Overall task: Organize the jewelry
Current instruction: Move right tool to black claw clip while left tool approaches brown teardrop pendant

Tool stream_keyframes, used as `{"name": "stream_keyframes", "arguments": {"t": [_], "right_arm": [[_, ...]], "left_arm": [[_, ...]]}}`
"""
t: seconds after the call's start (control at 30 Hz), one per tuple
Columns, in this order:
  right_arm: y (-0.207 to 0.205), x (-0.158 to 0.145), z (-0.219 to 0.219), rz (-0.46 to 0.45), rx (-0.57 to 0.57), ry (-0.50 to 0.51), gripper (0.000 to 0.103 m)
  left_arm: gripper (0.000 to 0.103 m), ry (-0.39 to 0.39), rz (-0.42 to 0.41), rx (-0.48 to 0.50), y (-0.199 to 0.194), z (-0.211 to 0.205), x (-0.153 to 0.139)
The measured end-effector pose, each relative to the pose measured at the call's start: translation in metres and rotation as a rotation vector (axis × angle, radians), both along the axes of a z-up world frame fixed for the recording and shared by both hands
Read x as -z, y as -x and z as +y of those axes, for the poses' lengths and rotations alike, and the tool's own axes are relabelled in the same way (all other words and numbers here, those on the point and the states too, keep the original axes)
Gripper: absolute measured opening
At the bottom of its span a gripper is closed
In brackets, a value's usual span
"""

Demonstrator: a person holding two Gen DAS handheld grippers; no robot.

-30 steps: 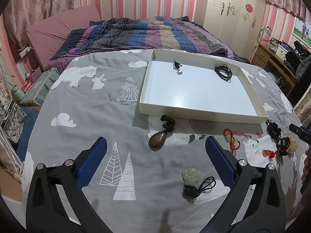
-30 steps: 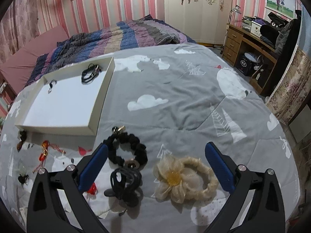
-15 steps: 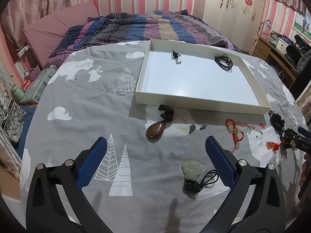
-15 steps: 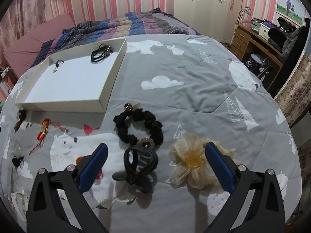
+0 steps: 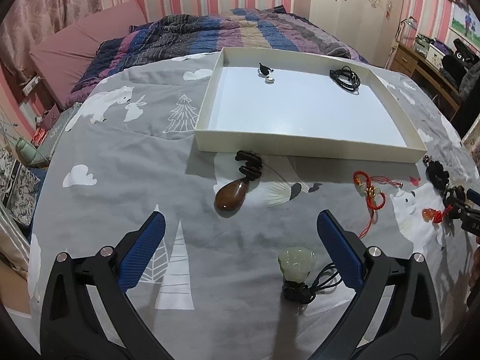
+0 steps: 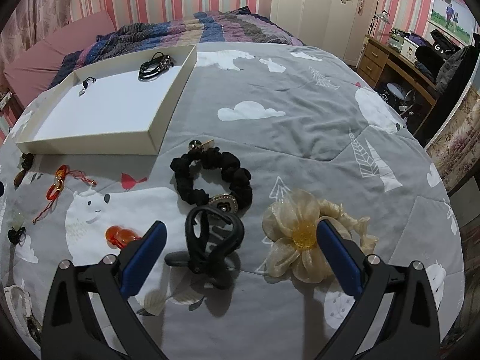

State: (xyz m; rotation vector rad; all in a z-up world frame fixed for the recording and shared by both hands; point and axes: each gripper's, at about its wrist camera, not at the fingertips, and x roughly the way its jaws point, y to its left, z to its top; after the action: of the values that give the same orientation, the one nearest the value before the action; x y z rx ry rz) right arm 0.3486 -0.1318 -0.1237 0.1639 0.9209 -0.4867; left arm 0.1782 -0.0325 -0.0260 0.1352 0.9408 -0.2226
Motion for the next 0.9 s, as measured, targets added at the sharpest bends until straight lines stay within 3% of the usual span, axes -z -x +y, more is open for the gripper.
{"name": "stream_keyframes", "arguments": {"t": [0.37,0.9], "right_arm": [[0.0,0.002,0.004,0.004,-0.018,0.014,0.1],[0.003,-0.011,0.007,-0.031,-0.033,0.019,0.099]], "left_arm": [[0.1,-0.046,-0.015,0.016,-0.011,-0.01,0.005],[0.1,-0.029,-0.016,0.027,-0.011,-0.014,0.0]]}}
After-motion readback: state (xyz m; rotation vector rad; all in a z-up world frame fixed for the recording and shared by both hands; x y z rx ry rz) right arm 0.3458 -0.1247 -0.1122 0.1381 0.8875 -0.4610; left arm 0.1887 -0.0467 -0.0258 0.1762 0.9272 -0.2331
